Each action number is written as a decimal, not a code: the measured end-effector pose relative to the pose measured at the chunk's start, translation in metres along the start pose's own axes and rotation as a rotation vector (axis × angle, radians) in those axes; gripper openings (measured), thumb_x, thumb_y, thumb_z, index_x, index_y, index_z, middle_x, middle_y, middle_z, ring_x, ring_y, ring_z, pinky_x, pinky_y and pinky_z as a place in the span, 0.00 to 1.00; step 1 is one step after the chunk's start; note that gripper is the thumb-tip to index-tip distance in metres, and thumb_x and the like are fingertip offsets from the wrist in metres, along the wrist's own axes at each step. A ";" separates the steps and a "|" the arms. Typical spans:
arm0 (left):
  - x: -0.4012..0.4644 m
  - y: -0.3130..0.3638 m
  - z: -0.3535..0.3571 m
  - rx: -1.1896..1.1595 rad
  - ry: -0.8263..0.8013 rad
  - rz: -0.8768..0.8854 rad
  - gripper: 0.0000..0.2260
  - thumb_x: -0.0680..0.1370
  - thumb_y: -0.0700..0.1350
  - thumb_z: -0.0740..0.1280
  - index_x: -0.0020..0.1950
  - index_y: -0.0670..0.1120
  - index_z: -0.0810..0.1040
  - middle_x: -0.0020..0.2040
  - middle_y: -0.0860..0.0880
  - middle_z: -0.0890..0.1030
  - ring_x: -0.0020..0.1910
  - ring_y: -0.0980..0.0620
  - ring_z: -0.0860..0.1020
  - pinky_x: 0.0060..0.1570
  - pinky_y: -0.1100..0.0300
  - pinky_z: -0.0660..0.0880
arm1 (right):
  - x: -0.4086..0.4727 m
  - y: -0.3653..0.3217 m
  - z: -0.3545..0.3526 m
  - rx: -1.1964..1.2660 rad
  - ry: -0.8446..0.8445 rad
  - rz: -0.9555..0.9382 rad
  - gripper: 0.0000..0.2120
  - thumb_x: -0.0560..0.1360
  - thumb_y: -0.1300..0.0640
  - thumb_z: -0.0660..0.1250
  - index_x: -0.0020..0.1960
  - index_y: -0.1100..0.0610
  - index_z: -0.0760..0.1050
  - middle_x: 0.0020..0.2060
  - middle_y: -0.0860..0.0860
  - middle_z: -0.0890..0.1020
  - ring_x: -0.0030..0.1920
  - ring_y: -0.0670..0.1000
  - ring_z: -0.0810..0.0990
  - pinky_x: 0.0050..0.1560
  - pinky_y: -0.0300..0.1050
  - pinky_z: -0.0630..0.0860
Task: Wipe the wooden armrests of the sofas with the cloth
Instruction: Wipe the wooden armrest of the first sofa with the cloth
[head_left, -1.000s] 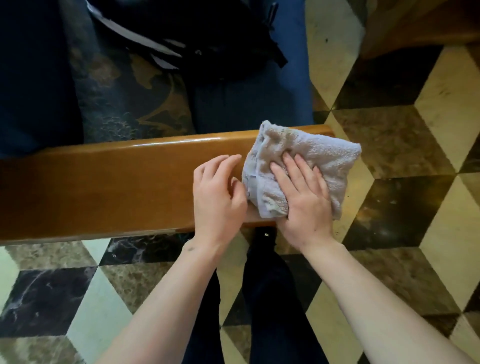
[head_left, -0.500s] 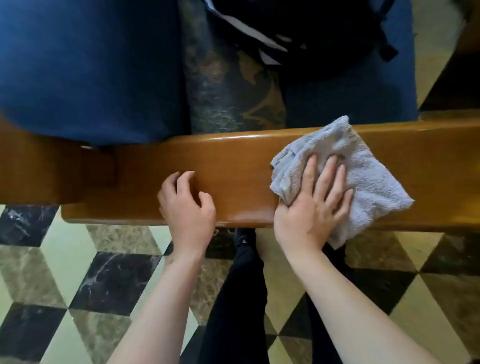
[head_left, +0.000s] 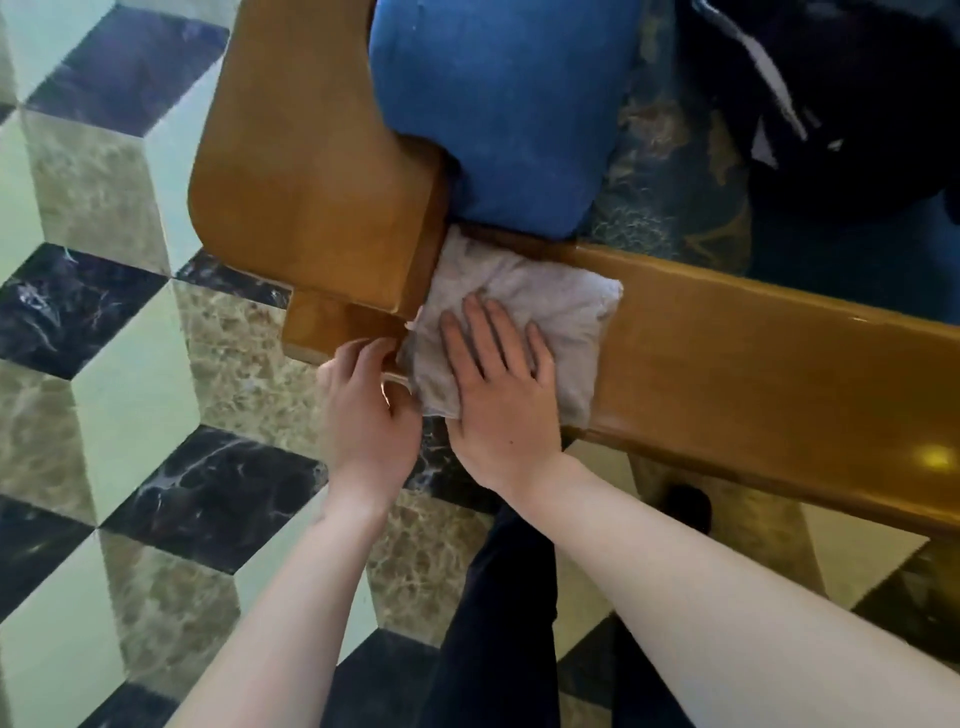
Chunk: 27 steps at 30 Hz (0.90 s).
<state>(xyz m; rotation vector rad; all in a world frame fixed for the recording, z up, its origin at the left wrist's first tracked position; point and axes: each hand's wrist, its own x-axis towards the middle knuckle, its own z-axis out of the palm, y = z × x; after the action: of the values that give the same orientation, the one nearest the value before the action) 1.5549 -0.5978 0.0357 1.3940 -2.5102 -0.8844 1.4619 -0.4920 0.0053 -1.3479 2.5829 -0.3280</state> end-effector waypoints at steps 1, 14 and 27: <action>-0.005 0.001 0.000 -0.044 -0.021 -0.007 0.22 0.74 0.41 0.56 0.65 0.43 0.78 0.64 0.46 0.77 0.64 0.42 0.71 0.64 0.52 0.69 | -0.002 0.008 -0.001 -0.017 -0.014 -0.055 0.37 0.76 0.45 0.62 0.82 0.54 0.60 0.83 0.54 0.60 0.83 0.56 0.55 0.81 0.60 0.50; -0.128 0.039 -0.024 -0.949 -0.279 -0.930 0.14 0.83 0.52 0.62 0.59 0.44 0.80 0.54 0.39 0.85 0.53 0.42 0.84 0.50 0.49 0.79 | -0.084 -0.016 -0.106 1.595 -0.226 0.929 0.10 0.82 0.54 0.63 0.58 0.46 0.82 0.54 0.51 0.87 0.59 0.57 0.84 0.65 0.55 0.80; -0.238 0.088 -0.193 -1.676 -0.711 -0.701 0.22 0.79 0.55 0.66 0.69 0.44 0.80 0.67 0.40 0.81 0.61 0.41 0.82 0.60 0.44 0.79 | -0.223 -0.078 -0.258 2.489 0.100 0.773 0.17 0.75 0.52 0.66 0.55 0.60 0.87 0.58 0.61 0.85 0.55 0.63 0.86 0.67 0.60 0.77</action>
<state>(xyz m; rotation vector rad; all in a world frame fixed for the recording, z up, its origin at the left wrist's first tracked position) 1.6985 -0.4514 0.2796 1.1416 -0.4364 -2.8314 1.5745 -0.3260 0.2918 0.5705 0.6507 -2.0364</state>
